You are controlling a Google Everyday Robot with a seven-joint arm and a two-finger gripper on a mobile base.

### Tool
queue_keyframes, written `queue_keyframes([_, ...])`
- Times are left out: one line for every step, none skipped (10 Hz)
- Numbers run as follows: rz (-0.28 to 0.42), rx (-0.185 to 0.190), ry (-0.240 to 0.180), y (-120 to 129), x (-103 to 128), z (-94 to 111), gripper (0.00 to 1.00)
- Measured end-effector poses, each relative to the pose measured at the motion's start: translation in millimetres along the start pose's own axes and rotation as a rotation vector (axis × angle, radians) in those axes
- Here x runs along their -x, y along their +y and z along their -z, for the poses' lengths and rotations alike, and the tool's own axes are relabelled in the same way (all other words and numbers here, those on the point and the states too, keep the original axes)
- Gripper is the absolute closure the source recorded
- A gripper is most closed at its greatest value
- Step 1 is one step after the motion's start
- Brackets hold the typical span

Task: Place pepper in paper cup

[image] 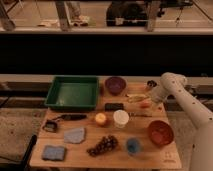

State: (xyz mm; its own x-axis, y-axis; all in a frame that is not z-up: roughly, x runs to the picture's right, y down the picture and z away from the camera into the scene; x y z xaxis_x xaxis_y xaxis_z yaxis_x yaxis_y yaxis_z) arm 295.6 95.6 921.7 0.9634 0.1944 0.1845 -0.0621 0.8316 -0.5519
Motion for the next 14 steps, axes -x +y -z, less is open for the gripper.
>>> queue_keyframes([0.000, -0.005, -0.001, -2.1, -0.4, -0.2, 0.36])
queue_keyframes([0.004, -0.006, -0.004, -3.9, 1.0, -0.8, 0.39])
queue_keyframes([0.009, -0.006, -0.011, -5.6, 2.7, -2.4, 0.39])
queue_keyframes([0.011, -0.006, -0.017, -7.5, 3.6, -4.0, 0.39])
queue_keyframes([0.012, 0.006, -0.028, -7.7, 4.4, -7.1, 0.39])
queue_keyframes([0.013, 0.016, -0.036, -8.1, 5.0, -10.5, 0.39])
queue_keyframes([0.014, 0.022, -0.042, -9.0, 6.4, -13.3, 0.39])
queue_keyframes([0.017, 0.028, -0.049, -10.5, 8.2, -16.5, 0.39])
queue_keyframes([0.016, 0.032, -0.054, -10.8, 7.3, -18.5, 0.42])
queue_keyframes([0.014, 0.033, -0.055, -10.5, 4.8, -18.8, 0.50])
queue_keyframes([0.013, 0.032, -0.056, -10.1, 3.5, -18.4, 0.62])
queue_keyframes([0.013, 0.031, -0.053, -9.3, 2.7, -15.4, 0.71])
queue_keyframes([0.006, 0.022, -0.050, -9.6, 0.2, -10.3, 0.81])
queue_keyframes([-0.003, 0.010, -0.048, -9.4, -2.7, -4.7, 0.91])
